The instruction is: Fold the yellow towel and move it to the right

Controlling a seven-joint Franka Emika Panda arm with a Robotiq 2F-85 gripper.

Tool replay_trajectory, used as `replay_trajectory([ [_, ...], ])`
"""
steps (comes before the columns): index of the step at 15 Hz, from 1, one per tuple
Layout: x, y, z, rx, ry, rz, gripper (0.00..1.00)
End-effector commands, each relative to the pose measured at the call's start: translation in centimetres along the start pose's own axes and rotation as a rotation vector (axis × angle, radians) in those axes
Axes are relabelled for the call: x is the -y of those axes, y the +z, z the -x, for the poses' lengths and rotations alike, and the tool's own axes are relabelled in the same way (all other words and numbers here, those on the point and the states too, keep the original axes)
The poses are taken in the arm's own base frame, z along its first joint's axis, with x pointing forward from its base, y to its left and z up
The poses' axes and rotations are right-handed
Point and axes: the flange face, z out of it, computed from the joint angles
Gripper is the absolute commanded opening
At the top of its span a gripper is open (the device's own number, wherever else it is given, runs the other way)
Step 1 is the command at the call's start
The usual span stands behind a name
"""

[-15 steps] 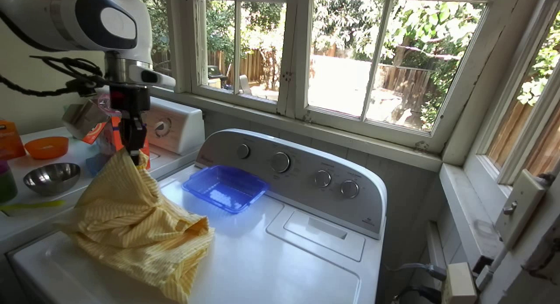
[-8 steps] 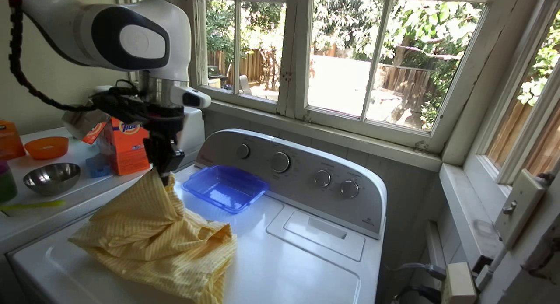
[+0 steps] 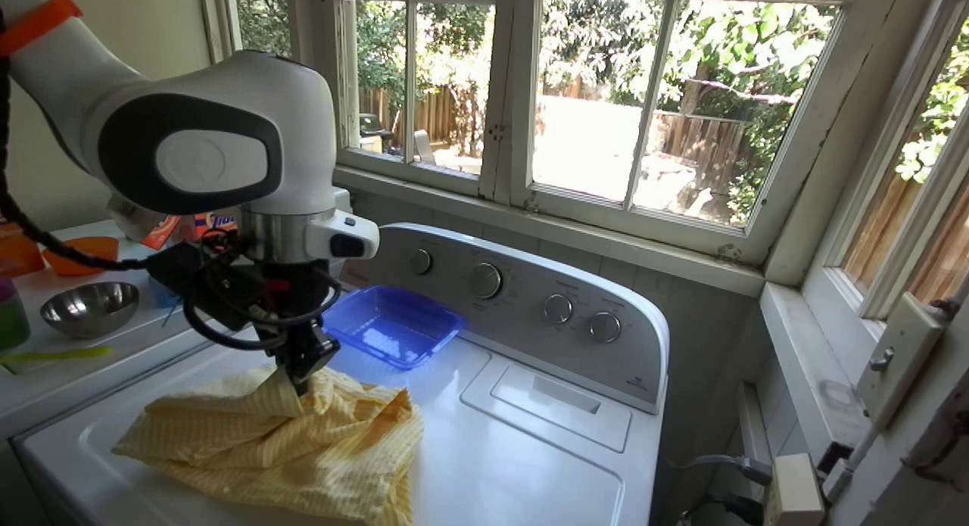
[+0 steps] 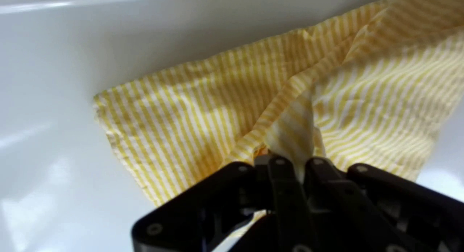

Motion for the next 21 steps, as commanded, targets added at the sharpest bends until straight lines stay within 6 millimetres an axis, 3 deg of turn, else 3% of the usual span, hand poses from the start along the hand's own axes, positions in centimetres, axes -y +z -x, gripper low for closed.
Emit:
replay_trajectory([
  [1,-1.9,0.7,0.2,-0.034,0.035,0.147,0.01],
  [11,-3.1,3.3,1.6,-0.106,0.217,0.483,0.01],
  [12,-3.0,2.4,1.2,-0.095,0.17,0.437,0.05],
  [17,-3.0,3.0,1.4,-0.107,0.21,0.458,0.05],
  [18,-3.0,3.0,1.4,-0.107,0.21,0.458,0.01],
  [21,-4.5,4.0,-0.4,-0.128,0.204,0.476,0.01],
])
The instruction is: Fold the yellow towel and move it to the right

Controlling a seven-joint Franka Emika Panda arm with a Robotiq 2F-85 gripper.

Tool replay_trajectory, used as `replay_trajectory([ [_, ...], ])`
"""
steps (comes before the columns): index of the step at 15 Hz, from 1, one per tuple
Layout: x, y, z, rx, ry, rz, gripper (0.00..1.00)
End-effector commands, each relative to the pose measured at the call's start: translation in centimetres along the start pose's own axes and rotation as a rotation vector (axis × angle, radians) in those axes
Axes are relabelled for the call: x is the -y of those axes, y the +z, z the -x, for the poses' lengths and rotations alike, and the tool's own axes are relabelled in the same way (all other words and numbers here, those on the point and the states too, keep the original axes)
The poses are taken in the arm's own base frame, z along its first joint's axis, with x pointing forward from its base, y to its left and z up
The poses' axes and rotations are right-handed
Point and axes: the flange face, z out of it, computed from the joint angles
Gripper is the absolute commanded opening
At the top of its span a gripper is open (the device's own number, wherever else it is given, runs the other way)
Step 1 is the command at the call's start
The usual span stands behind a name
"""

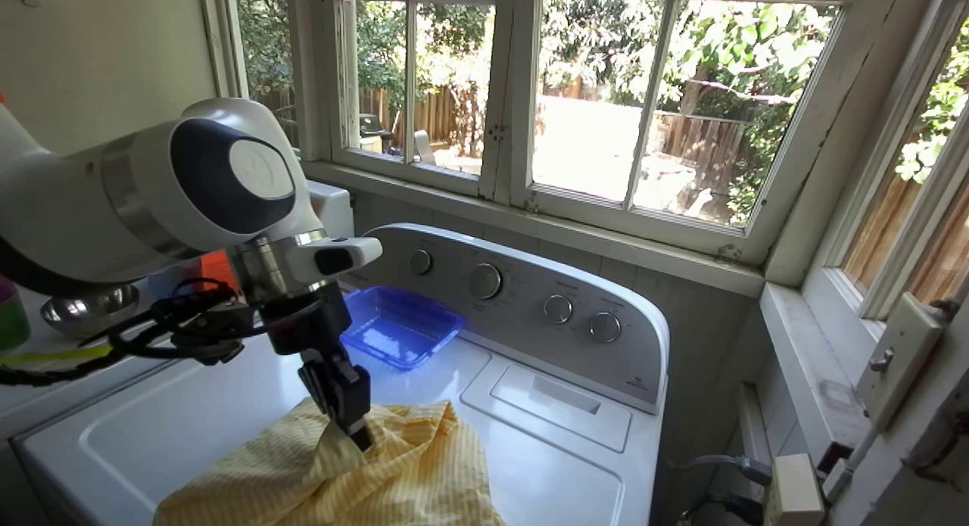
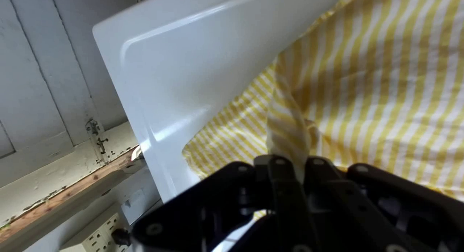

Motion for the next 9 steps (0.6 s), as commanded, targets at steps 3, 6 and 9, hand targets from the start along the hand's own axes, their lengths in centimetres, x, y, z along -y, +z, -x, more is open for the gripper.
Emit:
replay_trajectory([
  [3,-1.3,5.0,-2.7,-0.009,-0.007,-0.009,0.01],
  [6,-1.3,8.1,-3.2,-0.037,0.023,-0.066,0.01],
  [9,-1.0,10.2,-4.0,-0.077,0.079,-0.066,0.01],
])
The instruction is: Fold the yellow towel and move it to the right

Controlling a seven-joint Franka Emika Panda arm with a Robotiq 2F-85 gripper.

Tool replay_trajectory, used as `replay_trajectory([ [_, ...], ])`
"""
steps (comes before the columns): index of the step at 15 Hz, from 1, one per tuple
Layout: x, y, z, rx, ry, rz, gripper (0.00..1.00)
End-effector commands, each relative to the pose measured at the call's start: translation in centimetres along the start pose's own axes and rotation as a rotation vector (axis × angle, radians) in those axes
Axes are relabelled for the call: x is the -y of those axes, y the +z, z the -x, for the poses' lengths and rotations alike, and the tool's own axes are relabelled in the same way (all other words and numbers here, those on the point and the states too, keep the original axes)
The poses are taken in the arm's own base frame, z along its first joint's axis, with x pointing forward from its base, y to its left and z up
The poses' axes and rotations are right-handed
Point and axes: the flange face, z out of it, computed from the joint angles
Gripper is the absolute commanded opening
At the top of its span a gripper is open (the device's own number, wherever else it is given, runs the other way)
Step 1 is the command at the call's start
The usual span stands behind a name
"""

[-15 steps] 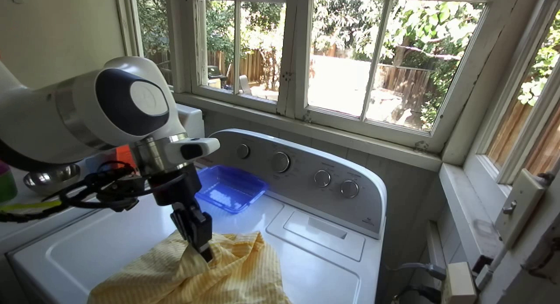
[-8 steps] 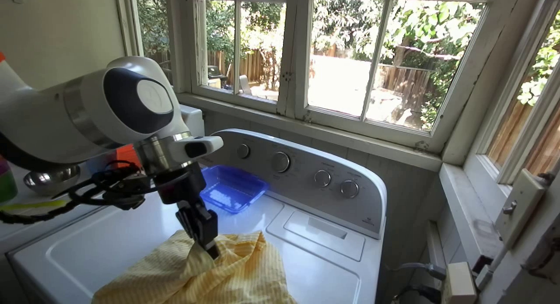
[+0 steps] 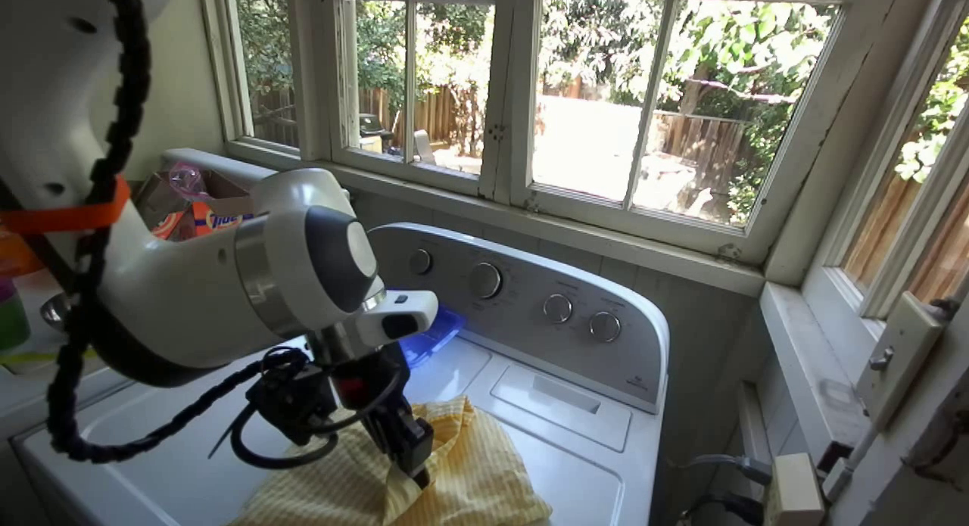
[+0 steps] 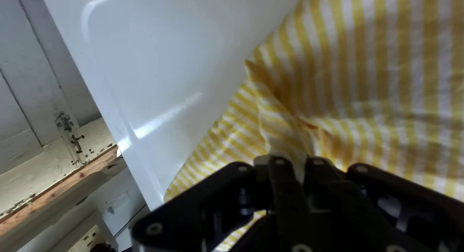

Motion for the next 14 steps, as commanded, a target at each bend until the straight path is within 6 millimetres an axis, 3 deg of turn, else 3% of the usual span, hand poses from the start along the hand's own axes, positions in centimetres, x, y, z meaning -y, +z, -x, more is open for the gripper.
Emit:
replay_trajectory([
  [1,0.5,3.2,-1.1,-0.051,0.067,0.013,0.01],
  [2,0.4,3.8,-1.1,-0.052,0.082,0.034,0.01],
  [3,0.5,4.2,-1.0,-0.043,0.096,0.042,0.3],
  [4,0.4,4.0,-1.0,-0.046,0.115,0.049,0.31],
  [7,0.4,3.1,-0.2,0.023,0.159,0.037,0.51],
  [11,0.5,-0.1,-0.2,0.071,0.278,-0.007,0.81],
  [14,-0.4,-2.8,-1.3,0.054,0.397,-0.026,1.0],
])
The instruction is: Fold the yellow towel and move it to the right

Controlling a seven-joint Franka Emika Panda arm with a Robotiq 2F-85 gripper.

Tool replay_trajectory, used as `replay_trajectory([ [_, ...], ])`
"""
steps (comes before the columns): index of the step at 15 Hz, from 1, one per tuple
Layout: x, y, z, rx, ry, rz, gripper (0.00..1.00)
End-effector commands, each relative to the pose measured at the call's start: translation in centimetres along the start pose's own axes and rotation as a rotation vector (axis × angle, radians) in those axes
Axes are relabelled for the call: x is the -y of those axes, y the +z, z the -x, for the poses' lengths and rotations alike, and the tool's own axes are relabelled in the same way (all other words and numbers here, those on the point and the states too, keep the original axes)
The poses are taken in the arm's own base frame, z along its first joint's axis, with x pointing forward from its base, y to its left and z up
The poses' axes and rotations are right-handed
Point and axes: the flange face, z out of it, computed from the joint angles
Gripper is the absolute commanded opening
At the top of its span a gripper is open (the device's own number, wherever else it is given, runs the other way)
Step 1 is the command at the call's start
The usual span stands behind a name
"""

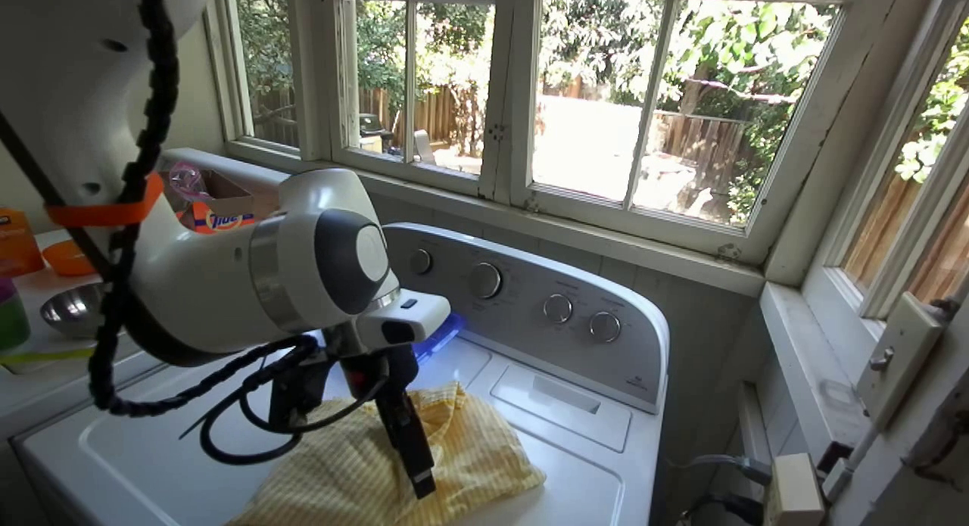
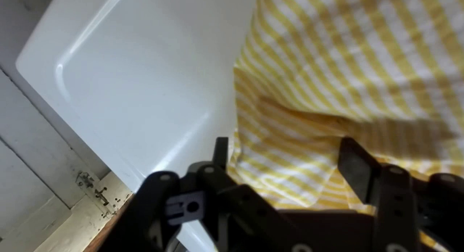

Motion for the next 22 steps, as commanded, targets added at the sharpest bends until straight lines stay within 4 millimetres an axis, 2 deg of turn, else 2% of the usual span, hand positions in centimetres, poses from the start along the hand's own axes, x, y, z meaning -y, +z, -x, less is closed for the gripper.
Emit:
replay_trajectory([
  [1,-1.2,-3.8,-0.2,0.009,0.127,-0.003,1.0],
  [4,-2.4,-5.8,-2.3,0.004,0.293,-0.016,1.0],
  [7,-4.0,-6.0,-4.7,-0.004,0.372,-0.029,1.0],
  [13,-6.0,-4.7,-8.4,0.015,0.216,-0.05,1.0],
  [14,-6.1,-4.5,-9.1,0.02,0.201,-0.068,1.0],
  [17,-4.1,-3.4,-9.9,0.094,0.124,-0.176,1.0],
  [18,-5.5,-4.6,-9.2,0.049,0.172,-0.128,1.0],
  [22,-3.9,-3.7,-9.7,0.078,0.128,-0.168,1.0],
])
